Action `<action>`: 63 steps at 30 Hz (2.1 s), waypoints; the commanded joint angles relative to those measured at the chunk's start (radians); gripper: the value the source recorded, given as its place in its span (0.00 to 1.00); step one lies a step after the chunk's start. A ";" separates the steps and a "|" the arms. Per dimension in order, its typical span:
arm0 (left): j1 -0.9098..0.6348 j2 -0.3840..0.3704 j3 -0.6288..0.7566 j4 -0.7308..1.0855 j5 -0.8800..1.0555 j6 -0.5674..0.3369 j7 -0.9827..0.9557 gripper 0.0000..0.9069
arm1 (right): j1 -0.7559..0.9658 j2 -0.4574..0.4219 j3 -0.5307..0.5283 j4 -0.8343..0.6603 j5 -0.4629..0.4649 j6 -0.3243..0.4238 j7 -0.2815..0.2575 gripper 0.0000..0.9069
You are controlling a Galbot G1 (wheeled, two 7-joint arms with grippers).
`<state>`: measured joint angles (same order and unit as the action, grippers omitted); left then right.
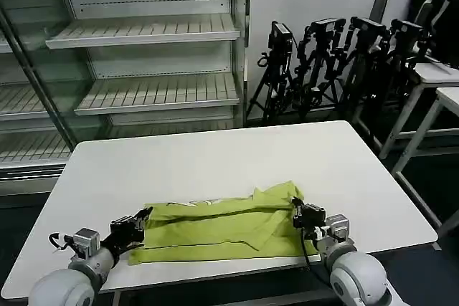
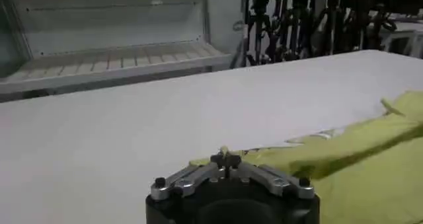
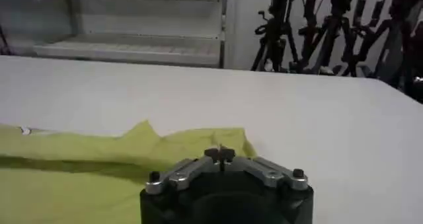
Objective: Fold and organize the clothes.
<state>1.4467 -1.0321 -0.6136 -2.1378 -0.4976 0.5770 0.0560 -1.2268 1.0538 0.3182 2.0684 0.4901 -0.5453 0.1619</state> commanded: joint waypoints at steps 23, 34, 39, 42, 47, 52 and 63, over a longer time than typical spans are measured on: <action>0.079 -0.017 -0.010 -0.051 0.061 0.000 -0.003 0.02 | -0.102 0.018 0.025 0.050 -0.017 0.004 -0.002 0.00; 0.120 -0.058 -0.020 -0.149 0.065 -0.021 -0.069 1.00 | -0.156 0.026 0.094 0.093 -0.058 0.005 -0.009 1.00; 0.148 -0.072 0.006 -0.180 0.047 -0.119 -0.234 1.00 | -0.211 0.023 0.167 0.165 -0.090 0.023 -0.021 1.00; 0.183 -0.083 0.045 -0.176 0.032 -0.157 -0.352 1.00 | -0.236 0.021 0.194 0.186 -0.108 0.034 -0.029 1.00; 0.197 -0.105 0.096 -0.131 0.027 -0.195 -0.422 1.00 | -0.245 0.036 0.195 0.176 -0.123 0.044 -0.029 1.00; 0.207 -0.114 0.135 -0.087 0.019 -0.195 -0.459 1.00 | -0.255 0.047 0.185 0.171 -0.137 0.050 -0.031 1.00; 0.170 -0.156 0.184 -0.037 -0.088 -0.195 -0.508 1.00 | -0.258 0.052 0.175 0.167 -0.153 0.056 -0.029 1.00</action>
<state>1.6173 -1.1696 -0.4682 -2.2060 -0.5135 0.4028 -0.3678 -1.4757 1.1049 0.4823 2.2276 0.3454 -0.4920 0.1333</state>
